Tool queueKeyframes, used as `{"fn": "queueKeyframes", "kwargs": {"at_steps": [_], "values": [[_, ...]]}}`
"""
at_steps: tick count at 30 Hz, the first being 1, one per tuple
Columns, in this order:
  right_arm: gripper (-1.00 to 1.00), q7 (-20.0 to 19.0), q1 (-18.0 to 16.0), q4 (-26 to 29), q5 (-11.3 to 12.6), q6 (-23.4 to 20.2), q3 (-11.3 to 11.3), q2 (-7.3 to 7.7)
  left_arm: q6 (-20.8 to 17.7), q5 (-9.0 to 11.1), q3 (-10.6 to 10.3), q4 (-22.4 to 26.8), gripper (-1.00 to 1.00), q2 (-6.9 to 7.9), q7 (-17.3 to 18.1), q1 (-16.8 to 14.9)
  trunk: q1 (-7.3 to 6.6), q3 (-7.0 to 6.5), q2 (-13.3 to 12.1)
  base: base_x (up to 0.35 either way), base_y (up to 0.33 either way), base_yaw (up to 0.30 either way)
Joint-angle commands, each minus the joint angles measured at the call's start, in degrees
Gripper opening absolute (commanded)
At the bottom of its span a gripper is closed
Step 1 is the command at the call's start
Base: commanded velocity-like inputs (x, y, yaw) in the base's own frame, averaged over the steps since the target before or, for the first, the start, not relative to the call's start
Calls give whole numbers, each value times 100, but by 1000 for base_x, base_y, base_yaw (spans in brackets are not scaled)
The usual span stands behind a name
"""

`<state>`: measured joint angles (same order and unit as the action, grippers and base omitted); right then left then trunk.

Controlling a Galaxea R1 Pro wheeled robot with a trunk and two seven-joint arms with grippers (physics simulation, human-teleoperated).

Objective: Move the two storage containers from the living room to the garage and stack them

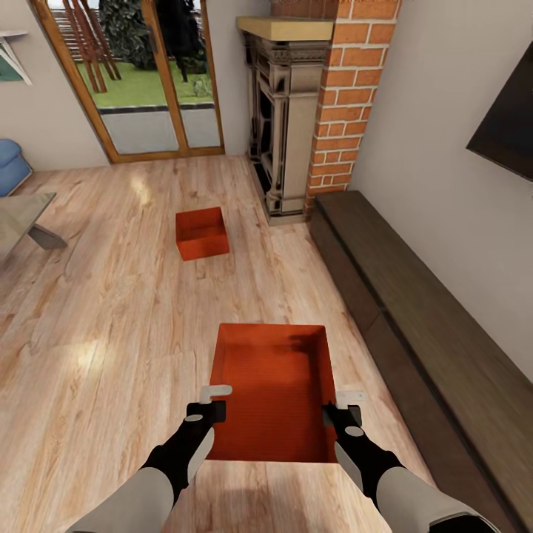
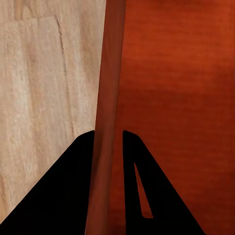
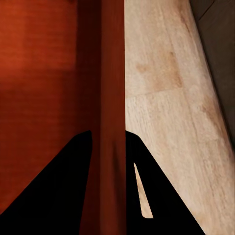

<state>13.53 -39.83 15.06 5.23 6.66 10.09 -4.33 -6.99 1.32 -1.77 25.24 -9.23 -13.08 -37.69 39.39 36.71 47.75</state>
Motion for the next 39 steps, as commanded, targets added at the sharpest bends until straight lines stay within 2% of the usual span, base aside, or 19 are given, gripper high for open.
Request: {"fn": "queueKeyframes", "kwargs": {"at_steps": [1, 39], "values": [[-100, 9, 1, -20, 126, 12, 98, -16, -39, -61, 45, 103, -100, -7, -54, -4, 1, -4, 4, 0, 0, 0], [-100, -8, 1, -20, 127, 11, 89, -7, -31, -61, 45, 101, -100, -2, -63, -4, 1, -342, 4, 0, 0, 0]]}}
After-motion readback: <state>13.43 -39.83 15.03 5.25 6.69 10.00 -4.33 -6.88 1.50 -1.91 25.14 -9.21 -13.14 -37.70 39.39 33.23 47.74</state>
